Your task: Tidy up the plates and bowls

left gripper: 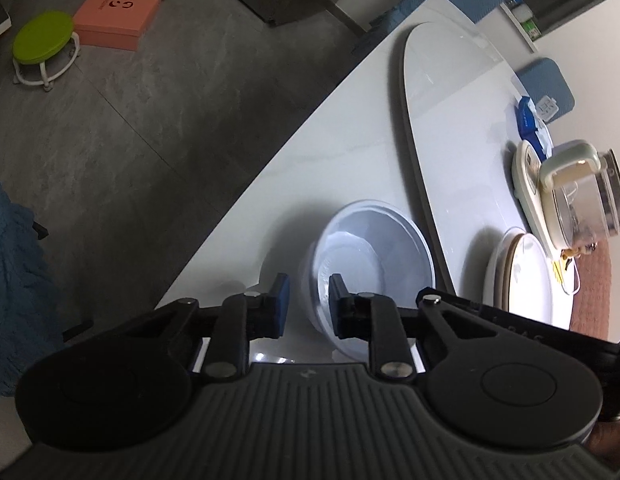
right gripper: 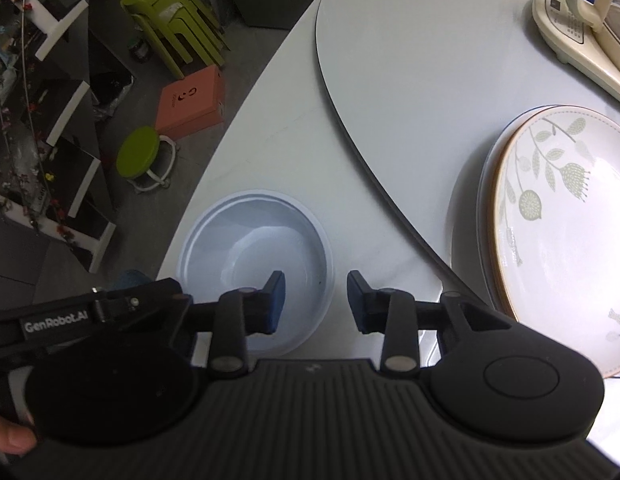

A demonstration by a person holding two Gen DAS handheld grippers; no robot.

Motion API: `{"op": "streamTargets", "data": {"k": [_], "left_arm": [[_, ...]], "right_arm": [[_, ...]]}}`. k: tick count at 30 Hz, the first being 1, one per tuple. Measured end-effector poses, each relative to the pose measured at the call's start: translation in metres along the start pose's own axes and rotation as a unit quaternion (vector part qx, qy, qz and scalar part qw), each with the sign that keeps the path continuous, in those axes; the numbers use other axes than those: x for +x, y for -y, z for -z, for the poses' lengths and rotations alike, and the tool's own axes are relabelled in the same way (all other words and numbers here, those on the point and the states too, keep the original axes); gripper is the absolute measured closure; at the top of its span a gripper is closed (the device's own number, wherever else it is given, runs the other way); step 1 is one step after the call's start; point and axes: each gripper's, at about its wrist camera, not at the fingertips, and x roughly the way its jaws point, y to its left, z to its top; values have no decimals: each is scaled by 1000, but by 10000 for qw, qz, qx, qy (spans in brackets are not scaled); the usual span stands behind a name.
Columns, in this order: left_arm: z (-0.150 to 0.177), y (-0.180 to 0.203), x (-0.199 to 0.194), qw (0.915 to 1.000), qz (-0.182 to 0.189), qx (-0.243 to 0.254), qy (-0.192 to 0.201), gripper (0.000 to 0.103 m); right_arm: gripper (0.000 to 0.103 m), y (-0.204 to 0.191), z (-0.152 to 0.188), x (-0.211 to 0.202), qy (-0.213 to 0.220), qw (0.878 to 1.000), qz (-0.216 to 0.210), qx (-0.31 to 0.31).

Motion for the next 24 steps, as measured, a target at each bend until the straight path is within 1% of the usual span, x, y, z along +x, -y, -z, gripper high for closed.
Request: {"op": "streamTargets", "data": {"k": [3, 5, 8, 10, 12, 17, 24], "left_arm": [[-2, -3, 7, 10000, 12, -18, -42, 82], [-3, -4, 10, 10000, 40, 2, -86, 84], [-5, -4, 15, 9998, 76, 44, -179, 87], [-5, -2, 16, 9996, 143, 33, -257, 88], [-5, 1, 16, 9995, 89, 120, -290, 88], [-5, 4, 11, 9994, 166, 44, -293, 88], [-4, 12, -12, 9993, 277, 23, -265, 88]], "right_arm": [[70, -1, -1, 8, -31, 10000, 55, -21], [73, -1, -1, 13, -76, 10000, 49, -2], [82, 1, -1, 19, -155, 9999, 58, 25], [89, 2, -1, 21, -238, 9997, 54, 22], [91, 0, -2, 19, -200, 9997, 116, -97], [91, 2, -4, 13, -171, 9998, 65, -83], [91, 9, -3, -19, -14, 10000, -96, 18]]}}
